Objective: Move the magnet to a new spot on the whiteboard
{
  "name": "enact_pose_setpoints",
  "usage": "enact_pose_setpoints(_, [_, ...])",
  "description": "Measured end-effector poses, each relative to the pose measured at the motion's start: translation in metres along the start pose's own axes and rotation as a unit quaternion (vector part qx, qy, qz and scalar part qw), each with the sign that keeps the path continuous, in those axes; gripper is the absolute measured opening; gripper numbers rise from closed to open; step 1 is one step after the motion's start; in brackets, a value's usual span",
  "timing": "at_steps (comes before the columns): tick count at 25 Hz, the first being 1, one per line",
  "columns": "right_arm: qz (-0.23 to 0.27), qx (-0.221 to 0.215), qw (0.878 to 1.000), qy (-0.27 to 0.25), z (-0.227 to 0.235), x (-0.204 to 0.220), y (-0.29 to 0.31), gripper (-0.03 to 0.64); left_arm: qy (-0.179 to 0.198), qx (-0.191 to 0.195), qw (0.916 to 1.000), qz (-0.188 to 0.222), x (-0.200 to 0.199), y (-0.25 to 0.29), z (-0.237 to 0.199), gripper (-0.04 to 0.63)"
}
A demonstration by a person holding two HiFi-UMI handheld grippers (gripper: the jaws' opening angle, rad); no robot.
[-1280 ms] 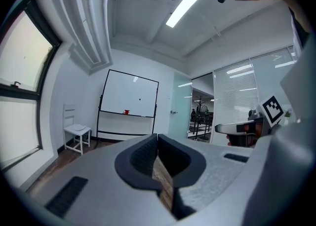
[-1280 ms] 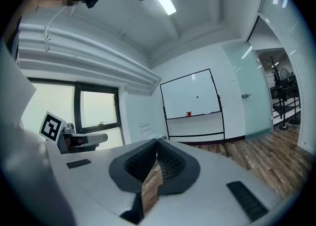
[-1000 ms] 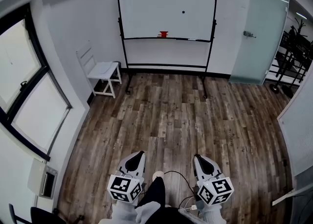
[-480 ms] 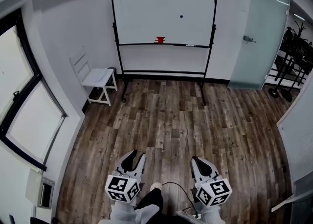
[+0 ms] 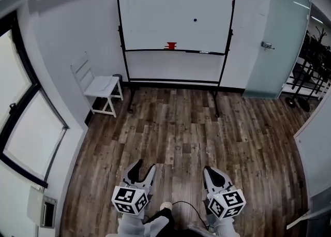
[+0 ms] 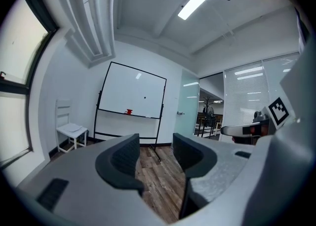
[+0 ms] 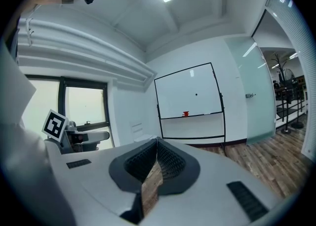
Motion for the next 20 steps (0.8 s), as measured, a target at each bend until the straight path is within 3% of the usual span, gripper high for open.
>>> enact_pose_setpoints(20, [0.005,0.025,1.0,0.01,0.048,-0.042,0.12,0.028,0.011,0.017,0.9998,0.001,-0.043,0.114,-0.078,0.206])
Point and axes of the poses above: the fingertips, and each gripper's own axes: y forward along the fingers, z to its right, x out of its underside, the point moved 10 cm from there along -y, backward along the fingers, and after that the axes turned 10 degrees about -z, right-handed, at the moved point
